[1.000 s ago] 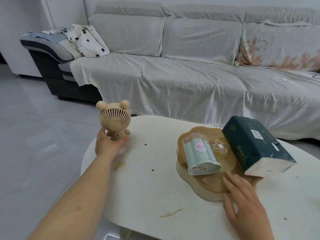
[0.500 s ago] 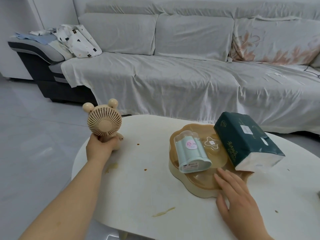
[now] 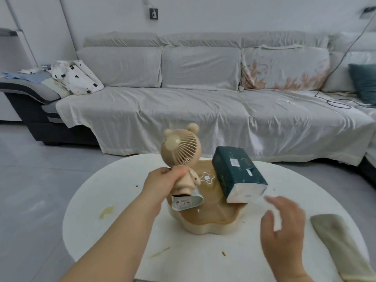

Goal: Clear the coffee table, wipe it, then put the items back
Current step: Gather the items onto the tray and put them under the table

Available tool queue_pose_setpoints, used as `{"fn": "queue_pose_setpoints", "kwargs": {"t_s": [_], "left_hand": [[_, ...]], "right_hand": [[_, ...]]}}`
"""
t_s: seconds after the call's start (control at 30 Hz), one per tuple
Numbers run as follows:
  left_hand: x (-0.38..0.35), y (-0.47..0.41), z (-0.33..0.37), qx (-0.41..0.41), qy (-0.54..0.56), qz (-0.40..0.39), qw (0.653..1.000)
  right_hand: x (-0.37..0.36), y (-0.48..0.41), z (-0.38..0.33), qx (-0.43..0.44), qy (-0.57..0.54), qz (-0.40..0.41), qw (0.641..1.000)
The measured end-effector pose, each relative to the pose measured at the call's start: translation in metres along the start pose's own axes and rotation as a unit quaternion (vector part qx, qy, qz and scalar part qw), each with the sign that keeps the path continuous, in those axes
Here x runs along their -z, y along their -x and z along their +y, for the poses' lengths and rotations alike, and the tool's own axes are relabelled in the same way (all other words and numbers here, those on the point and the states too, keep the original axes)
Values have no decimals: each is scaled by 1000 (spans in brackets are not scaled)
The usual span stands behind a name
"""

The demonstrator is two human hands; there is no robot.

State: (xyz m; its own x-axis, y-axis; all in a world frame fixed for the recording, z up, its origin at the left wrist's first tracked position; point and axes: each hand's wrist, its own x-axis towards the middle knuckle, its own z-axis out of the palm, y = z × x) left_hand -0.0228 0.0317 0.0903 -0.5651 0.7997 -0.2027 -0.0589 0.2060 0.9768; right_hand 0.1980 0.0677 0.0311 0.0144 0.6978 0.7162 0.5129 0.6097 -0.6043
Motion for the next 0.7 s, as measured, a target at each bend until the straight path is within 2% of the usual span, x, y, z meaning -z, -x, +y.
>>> {"fn": "queue_pose_setpoints", "kwargs": {"t_s": [0.07, 0.1, 0.13, 0.2, 0.27, 0.33, 0.43, 0.5, 0.57, 0.7], "left_hand": [[-20, 1, 4, 18, -18, -3, 1000], [-27, 1, 6, 28, -28, 0, 999], [-34, -2, 6, 37, -39, 7, 999], [-43, -7, 4, 57, -61, 35, 996], [-47, -14, -1, 73, -66, 63, 993], [-49, -20, -5, 80, -79, 76, 991], [-53, -29, -8, 70, -156, 104, 980], [-58, -30, -6, 61, -200, 130, 969], [-61, -29, -5, 64, -200, 143, 967], [-65, -30, -10, 50, -231, 120, 964]], "right_hand": [[6, -31, 8, -132, -53, 53, 988], [5, -46, 14, -211, -77, 47, 973], [3, -61, 21, -291, -98, 12, 952], [-3, -81, 31, -430, -154, -107, 883], [-9, -88, 36, -504, -195, -192, 819], [-15, -89, 43, -529, -212, -236, 787], [-26, -88, 51, -543, -228, -282, 757], [-32, -86, 51, -543, -238, -303, 746], [-38, -85, 50, -542, -249, -311, 740], [-46, -83, 51, -546, -257, -310, 734]]}}
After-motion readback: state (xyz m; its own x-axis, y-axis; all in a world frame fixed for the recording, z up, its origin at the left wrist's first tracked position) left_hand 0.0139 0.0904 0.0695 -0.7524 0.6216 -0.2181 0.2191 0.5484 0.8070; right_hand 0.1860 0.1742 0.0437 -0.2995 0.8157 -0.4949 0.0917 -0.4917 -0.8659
